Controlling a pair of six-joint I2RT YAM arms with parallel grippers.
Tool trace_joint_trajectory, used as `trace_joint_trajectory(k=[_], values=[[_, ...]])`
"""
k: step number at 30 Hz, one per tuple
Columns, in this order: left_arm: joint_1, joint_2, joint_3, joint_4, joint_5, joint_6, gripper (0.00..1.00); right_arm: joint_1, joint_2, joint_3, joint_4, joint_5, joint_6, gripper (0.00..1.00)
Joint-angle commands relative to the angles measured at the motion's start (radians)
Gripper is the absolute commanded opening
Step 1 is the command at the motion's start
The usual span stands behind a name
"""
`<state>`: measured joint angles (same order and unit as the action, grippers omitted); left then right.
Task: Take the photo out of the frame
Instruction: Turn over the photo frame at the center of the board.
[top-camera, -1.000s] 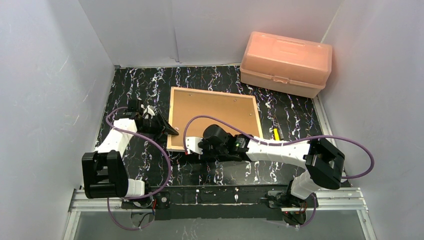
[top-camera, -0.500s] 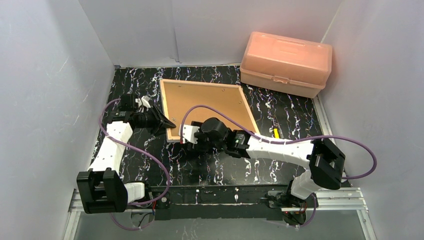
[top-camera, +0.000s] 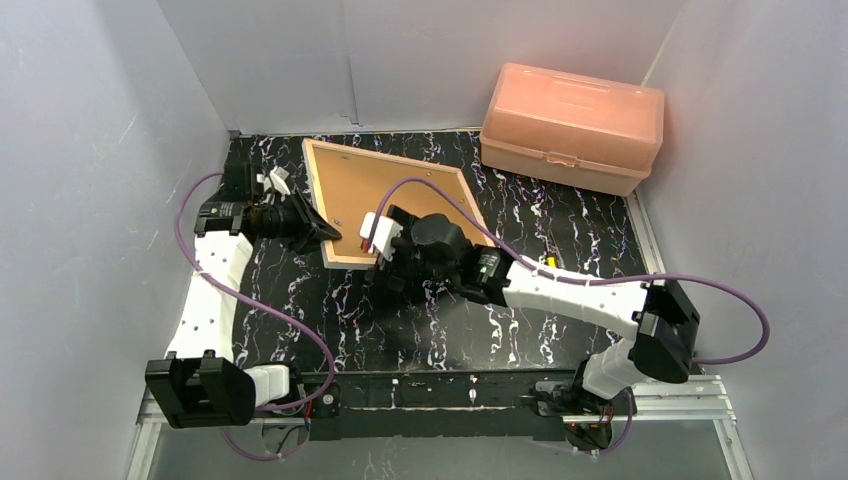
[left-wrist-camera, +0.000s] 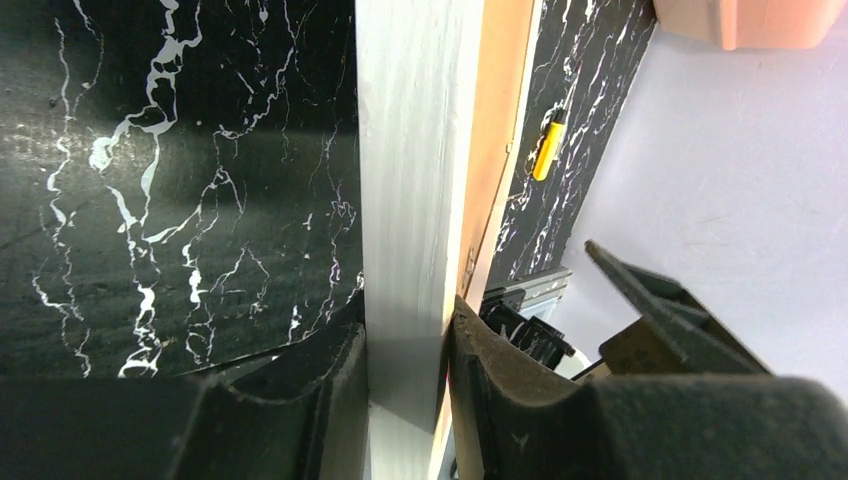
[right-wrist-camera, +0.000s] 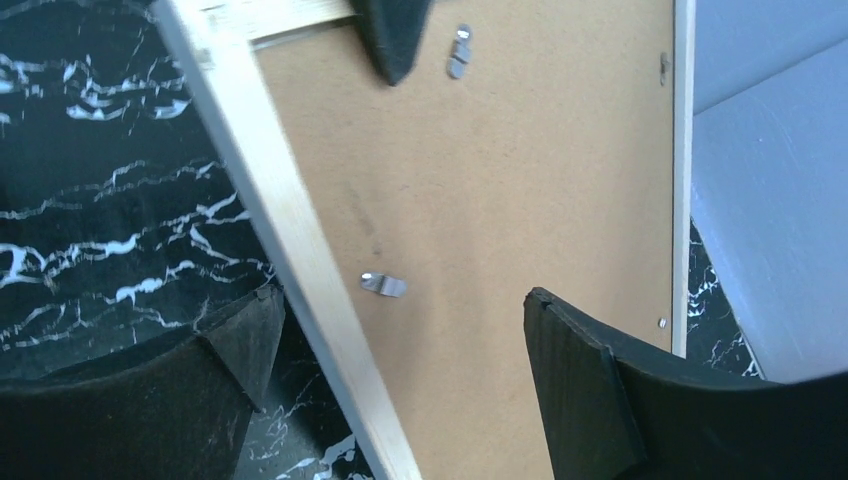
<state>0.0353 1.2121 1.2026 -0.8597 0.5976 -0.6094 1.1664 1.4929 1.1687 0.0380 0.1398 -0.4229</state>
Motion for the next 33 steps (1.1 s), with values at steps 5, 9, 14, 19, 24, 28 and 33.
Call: trace_joint_trajectory(k=[5, 9, 14, 19, 24, 28, 33], values=[[0.002, 0.008, 0.184, -0.163, -0.027, 0.066, 0.12, -0.130, -0.075, 0.081, 0.070, -0.096, 0.234, 0.97], [0.003, 0.010, 0.228, -0.183, -0.033, 0.066, 0.12, -0.173, -0.049, 0.105, 0.063, 0.020, 0.314, 0.96], [0.002, 0.011, 0.280, -0.218, -0.025, 0.062, 0.13, -0.191, 0.049, 0.243, -0.114, 0.187, 0.350, 0.76], [0.002, 0.020, 0.361, -0.253, -0.019, 0.074, 0.13, -0.197, 0.103, 0.308, -0.184, 0.334, 0.450, 0.53], [0.001, 0.050, 0.476, -0.322, -0.046, 0.096, 0.13, -0.207, 0.223, 0.466, -0.385, 0.413, 0.555, 0.36], [-0.001, 0.081, 0.580, -0.370, -0.069, 0.111, 0.13, -0.211, 0.309, 0.590, -0.535, 0.418, 0.595, 0.24], [-0.006, 0.125, 0.678, -0.403, -0.089, 0.115, 0.12, -0.235, 0.342, 0.628, -0.623, 0.367, 0.667, 0.25]])
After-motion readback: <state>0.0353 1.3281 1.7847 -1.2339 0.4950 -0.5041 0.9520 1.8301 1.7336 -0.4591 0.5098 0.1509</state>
